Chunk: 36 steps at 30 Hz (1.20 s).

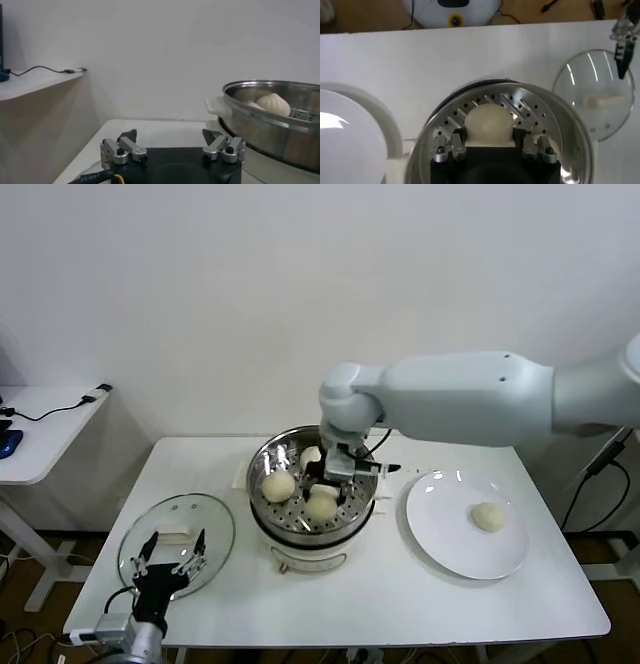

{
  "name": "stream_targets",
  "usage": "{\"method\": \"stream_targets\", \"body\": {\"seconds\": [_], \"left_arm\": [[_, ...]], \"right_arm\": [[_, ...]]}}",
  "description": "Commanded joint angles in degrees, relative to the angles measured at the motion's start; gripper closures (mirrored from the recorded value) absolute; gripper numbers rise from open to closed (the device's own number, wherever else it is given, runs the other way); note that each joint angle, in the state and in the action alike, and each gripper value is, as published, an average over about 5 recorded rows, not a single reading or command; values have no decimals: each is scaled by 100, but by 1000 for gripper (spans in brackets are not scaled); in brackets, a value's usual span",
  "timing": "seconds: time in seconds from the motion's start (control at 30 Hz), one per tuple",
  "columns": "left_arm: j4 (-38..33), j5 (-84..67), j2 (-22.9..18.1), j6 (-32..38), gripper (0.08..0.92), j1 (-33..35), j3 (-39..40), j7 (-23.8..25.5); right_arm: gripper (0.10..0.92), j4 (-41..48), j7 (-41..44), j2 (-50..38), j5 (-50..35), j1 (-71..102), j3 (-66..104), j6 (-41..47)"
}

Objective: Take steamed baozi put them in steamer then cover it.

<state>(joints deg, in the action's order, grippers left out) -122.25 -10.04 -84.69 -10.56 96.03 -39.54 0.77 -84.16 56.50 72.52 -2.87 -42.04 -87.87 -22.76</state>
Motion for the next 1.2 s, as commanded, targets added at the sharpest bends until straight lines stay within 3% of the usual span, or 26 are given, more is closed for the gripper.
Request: {"method": "stream_targets", "body": {"seconds": [0.03,0.23,0.47,0.73,0.93,1.03,1.2], "left_arm": [[5,-11,-10,2,177,8,4,-5],[-1,-11,-13,4,177,15,20,-5],[-6,-6,-7,-4,177,6,43,-4],[-52,11,-5,-34,177,-12,57,11],[-44,10,-20,-8,177,-4,77,10],[-39,0,-12,11,177,11,71,5],[-45,-39,-2,23,177,12,35,2]], "right_arm": [[406,700,-113,627,531,737,50,-351],[399,822,-196,678,611,841,51,-378],[243,920,-351,619,540,695,152,-571],[203,678,252,82,-578,-493,-74,-780],[203,1267,562,-659,-1650,-1345,-655,-833],[203,1674,685,-1148,-2205,-1673,-1164,-435],[203,1637,764,-2113,-2599,-1887,-1970,1178]]}}
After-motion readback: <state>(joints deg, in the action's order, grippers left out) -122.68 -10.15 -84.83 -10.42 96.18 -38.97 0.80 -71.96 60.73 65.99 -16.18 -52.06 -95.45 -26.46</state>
